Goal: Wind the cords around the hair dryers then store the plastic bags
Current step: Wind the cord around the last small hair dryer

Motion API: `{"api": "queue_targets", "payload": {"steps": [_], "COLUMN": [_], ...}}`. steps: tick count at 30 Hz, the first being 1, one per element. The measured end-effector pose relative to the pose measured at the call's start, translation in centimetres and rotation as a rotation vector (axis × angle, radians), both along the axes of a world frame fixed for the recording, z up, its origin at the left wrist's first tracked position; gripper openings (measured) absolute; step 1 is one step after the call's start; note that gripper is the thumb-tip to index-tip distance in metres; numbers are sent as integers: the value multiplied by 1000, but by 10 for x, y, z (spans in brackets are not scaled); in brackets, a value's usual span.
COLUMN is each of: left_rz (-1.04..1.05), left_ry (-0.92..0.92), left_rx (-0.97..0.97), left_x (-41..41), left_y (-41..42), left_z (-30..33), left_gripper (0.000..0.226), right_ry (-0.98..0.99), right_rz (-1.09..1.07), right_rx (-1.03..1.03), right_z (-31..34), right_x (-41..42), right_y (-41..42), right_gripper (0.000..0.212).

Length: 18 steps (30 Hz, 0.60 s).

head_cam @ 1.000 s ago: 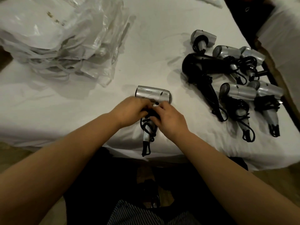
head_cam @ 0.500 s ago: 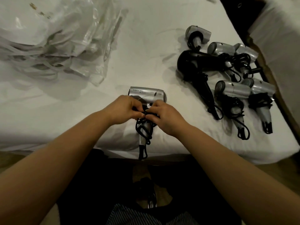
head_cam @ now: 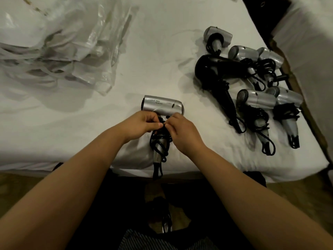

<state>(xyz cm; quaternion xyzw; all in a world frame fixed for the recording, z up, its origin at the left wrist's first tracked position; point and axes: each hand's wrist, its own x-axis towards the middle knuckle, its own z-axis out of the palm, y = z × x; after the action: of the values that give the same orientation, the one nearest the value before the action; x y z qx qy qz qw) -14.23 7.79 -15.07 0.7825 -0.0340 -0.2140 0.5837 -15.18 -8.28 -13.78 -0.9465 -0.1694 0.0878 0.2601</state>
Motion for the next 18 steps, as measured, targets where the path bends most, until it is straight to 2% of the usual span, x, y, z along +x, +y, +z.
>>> {"api": "queue_targets", "payload": {"steps": [4, 8, 12, 18], "left_rz": [-151, -230, -293, -221], "left_ry": [-282, -486, -570, -363], "left_rx": [408, 624, 702, 516], "left_x": [-3, -2, -1, -1], "left_y": [-6, -8, -8, -3], "left_z": [3, 10, 7, 1], "left_gripper": [15, 16, 24, 15], "right_ry": [-83, -136, -75, 164], "right_rz": [-111, -142, -118, -212], "right_rx": [83, 41, 39, 98], "right_z": [-2, -2, -3, 6], "right_x": [-9, -20, -25, -13], "right_y": [1, 5, 3, 8], "right_gripper": [12, 14, 24, 28]}}
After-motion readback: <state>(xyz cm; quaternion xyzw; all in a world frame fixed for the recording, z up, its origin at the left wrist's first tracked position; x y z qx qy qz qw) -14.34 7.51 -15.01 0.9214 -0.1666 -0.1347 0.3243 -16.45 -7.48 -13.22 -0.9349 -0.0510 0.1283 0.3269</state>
